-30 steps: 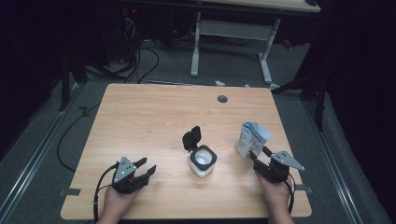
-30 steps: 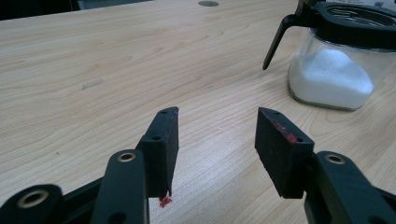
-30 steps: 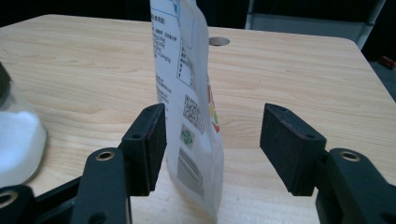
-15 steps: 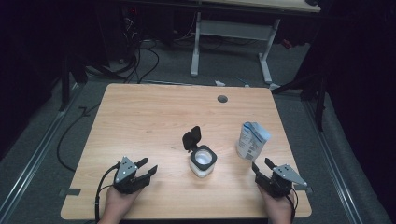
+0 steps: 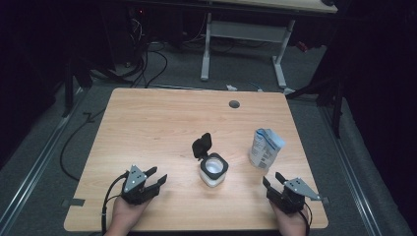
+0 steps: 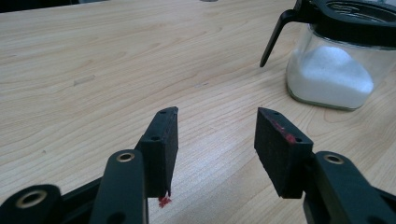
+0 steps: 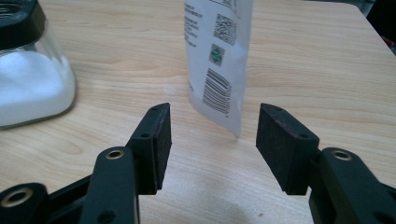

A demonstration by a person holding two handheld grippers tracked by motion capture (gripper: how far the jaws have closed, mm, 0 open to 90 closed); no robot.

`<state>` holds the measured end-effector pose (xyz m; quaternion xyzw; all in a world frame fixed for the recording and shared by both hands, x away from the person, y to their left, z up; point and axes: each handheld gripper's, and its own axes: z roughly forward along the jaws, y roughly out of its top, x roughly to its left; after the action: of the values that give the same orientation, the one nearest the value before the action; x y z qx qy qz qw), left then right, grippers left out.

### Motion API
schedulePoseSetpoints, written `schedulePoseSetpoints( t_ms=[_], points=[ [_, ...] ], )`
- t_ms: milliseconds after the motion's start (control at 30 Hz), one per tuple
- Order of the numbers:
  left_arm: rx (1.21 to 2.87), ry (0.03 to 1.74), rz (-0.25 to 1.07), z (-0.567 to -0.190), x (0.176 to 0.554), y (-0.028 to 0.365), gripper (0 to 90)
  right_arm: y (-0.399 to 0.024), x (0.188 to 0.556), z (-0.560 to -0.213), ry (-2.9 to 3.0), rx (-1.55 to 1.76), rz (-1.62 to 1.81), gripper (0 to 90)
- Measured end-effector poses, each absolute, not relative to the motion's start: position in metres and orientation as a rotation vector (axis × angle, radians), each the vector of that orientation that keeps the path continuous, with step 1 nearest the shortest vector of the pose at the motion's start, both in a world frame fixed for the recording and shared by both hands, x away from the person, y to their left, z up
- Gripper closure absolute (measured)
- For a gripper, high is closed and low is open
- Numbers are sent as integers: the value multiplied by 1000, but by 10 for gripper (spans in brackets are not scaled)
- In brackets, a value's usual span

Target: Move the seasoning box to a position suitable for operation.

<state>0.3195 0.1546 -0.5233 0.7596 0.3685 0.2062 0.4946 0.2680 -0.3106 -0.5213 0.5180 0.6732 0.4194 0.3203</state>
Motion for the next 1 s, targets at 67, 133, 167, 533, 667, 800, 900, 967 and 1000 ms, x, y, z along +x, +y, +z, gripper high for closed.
schedulePoseSetpoints(
  t_ms=[67, 133, 167, 533, 667, 800, 900, 967, 1000],
  points=[
    [1842, 895, 498, -523, 319, 155, 495, -309, 267, -521, 1776, 1357, 1105, 465],
    [1842, 897, 496, -523, 320, 154, 496, -306, 266, -522, 1787, 1347, 1112, 471],
    [1841, 897, 496, -523, 319, 154, 496, -304, 266, -522, 1791, 1347, 1118, 485],
    [1849, 907, 508, -524, 318, 151, 511, -264, 277, -524, 1940, 1274, 1155, 777],
    [1846, 911, 506, -524, 318, 151, 516, -241, 280, -523, 1992, 1202, 1147, 900],
    [1843, 911, 504, -524, 318, 153, 517, -221, 285, -524, 2032, 1170, 1152, 900],
    [1838, 918, 498, -524, 318, 155, 516, -211, 289, -524, 2049, 1157, 1152, 900],
    [1832, 921, 495, -524, 318, 156, 516, -207, 293, -524, 2057, 1153, 1166, 900],
    [1830, 921, 494, -523, 318, 156, 517, -204, 294, -524, 2063, 1154, 1164, 900]
  ],
)
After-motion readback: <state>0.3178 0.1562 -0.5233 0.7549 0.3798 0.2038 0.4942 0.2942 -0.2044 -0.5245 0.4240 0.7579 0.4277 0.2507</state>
